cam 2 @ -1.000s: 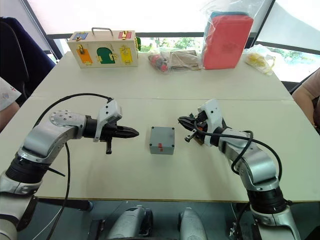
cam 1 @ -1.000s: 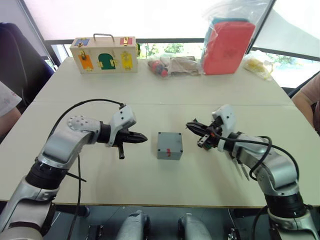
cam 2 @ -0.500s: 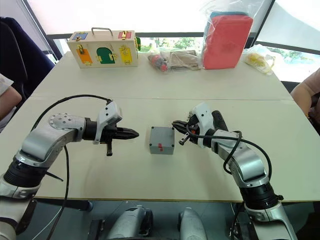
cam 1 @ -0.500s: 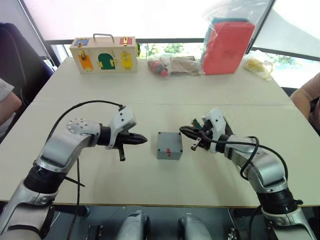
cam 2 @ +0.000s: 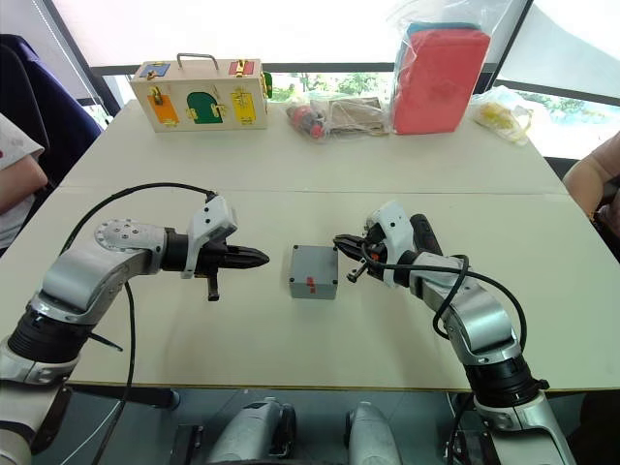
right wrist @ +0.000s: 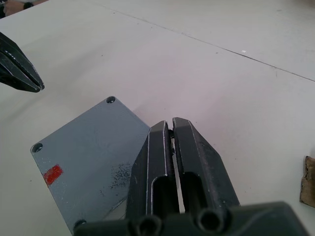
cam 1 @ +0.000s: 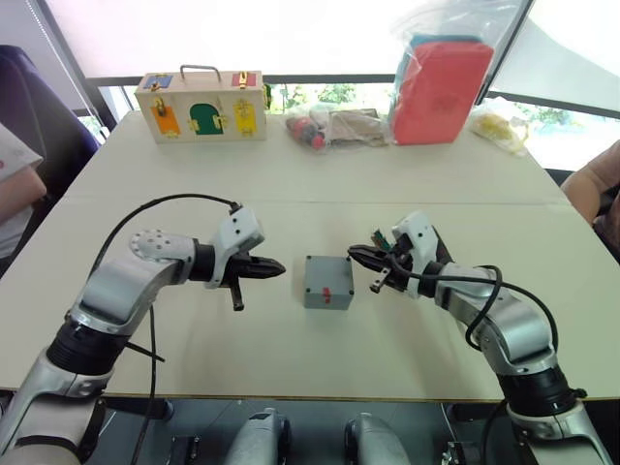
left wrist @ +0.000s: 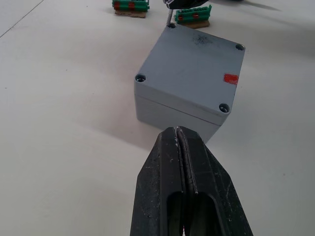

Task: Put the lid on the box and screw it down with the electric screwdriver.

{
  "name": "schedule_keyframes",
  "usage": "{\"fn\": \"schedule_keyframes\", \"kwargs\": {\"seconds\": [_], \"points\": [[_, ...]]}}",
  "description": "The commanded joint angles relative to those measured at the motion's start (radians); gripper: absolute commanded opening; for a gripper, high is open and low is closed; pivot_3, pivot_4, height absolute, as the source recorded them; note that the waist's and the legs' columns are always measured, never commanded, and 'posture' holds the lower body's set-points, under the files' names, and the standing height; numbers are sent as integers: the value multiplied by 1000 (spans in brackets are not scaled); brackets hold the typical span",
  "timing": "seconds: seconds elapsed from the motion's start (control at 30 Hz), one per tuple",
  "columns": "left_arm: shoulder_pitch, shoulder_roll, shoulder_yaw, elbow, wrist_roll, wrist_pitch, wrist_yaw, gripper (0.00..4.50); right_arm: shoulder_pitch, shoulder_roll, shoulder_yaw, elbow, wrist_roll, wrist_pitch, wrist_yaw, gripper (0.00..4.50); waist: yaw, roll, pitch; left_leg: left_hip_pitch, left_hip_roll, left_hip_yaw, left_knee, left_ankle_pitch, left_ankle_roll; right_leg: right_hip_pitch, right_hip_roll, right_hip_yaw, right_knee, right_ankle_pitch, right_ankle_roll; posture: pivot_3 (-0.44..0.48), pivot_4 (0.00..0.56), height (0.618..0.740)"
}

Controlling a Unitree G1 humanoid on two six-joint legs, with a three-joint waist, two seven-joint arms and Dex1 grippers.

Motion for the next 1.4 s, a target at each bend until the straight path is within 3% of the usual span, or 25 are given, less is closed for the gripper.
{"fn": "schedule_keyframes", "kwargs": {"seconds": [0.03,0.97,1.1,1.13,1.27,1.37,1.4], "points": [[-21,-2,19,-14,-5,0,4,0,6,2,-25,-42,14,2,-3,59,0,0,0,0,0,0,0,0,0,0,0,0,0,0,0,0,150,740],[-24,9,30,-61,-31,40,7,0,-19,6,19,5,-25,-10,4,59,0,0,0,0,0,0,0,0,0,0,-1,0,0,0,0,0,150,740],[-22,9,42,-95,-55,66,21,0,-24,-2,14,5,-24,-5,15,1249,0,0,0,0,0,0,0,0,0,0,-1,0,0,0,0,0,150,740],[-25,6,48,-107,-65,78,26,0,-23,-5,11,0,-22,-1,18,1794,0,0,0,0,0,0,0,0,0,0,-1,0,0,0,0,0,150,740],[-50,-3,64,-104,-93,95,27,0,-23,-16,-8,-17,-7,18,25,3126,2,0,0,0,0,0,0,0,0,0,-1,0,0,0,0,0,150,740],[-62,-19,71,-89,-99,79,32,0,-36,-28,-59,-40,28,68,16,4403,1,0,0,0,0,0,0,0,0,0,-1,0,0,0,0,0,150,740],[-64,-26,73,-88,-99,77,40,0,-41,-31,-79,-48,44,89,12,4484,1,0,0,0,0,0,0,0,0,0,-1,0,0,0,0,0,150,740]]}}
